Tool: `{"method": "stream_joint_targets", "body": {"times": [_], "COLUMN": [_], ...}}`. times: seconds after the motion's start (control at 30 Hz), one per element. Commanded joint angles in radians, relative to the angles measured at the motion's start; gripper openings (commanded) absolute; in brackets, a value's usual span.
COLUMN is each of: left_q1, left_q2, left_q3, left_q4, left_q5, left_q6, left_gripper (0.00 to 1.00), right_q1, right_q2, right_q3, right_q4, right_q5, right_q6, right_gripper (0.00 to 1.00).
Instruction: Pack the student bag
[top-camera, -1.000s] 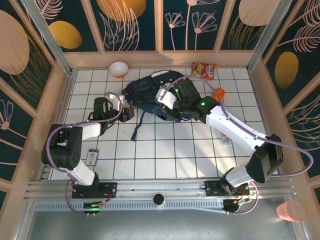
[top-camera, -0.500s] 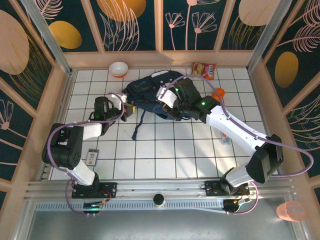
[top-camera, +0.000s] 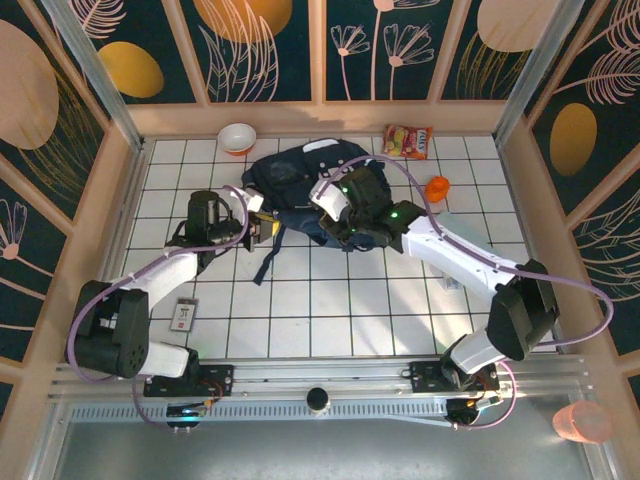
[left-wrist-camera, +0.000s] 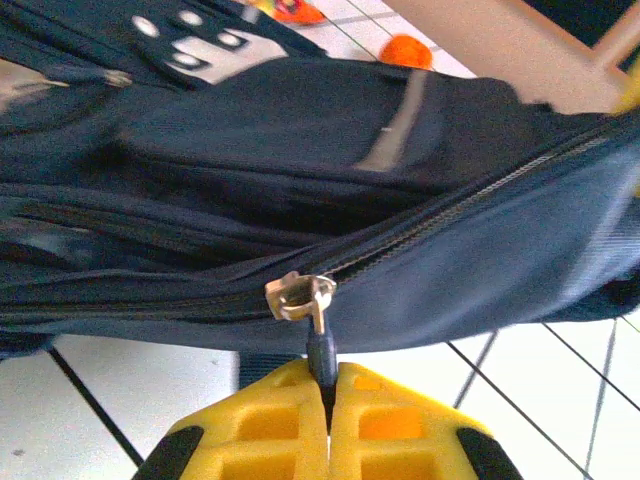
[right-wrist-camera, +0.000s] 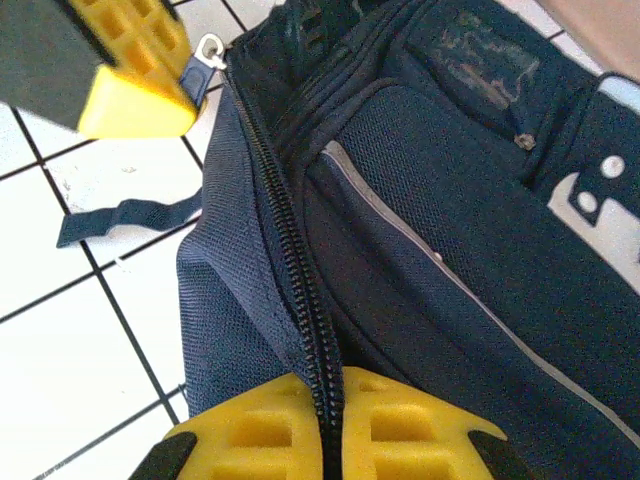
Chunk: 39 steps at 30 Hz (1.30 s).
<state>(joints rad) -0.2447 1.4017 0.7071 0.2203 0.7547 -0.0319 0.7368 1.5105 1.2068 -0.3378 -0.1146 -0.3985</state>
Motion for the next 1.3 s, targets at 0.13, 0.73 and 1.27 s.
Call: {"method": "stream_joint_targets", "body": {"times": [0.13,0.73,1.27], "left_q1": [-0.15,-0.171,-0.209], "left_q2": [-0.039,0.007,0.043], "left_q3": [0.111,0.047,0.077], "left_q4": [-0.204,-0.344,-0.469], "left_q5": [0.174,-0.197,-0.148], "left_q6": [0.103,-0.016,0.072], "left_gripper": [0.0,0.0,0.0], "right_q1": [0.009,-0.031,0.017], "right_q2": [0.082,-0.367,-0.045], "right_q3": [-0.013,-0.572,-0.578], "right_q4": [0.305,0.263,0.646], "right_q5": [-0.015,-0.003,-0.029], "right_q6": [0.149,1.448,1.576], "right_gripper": [0.0,0.53,0.3]}}
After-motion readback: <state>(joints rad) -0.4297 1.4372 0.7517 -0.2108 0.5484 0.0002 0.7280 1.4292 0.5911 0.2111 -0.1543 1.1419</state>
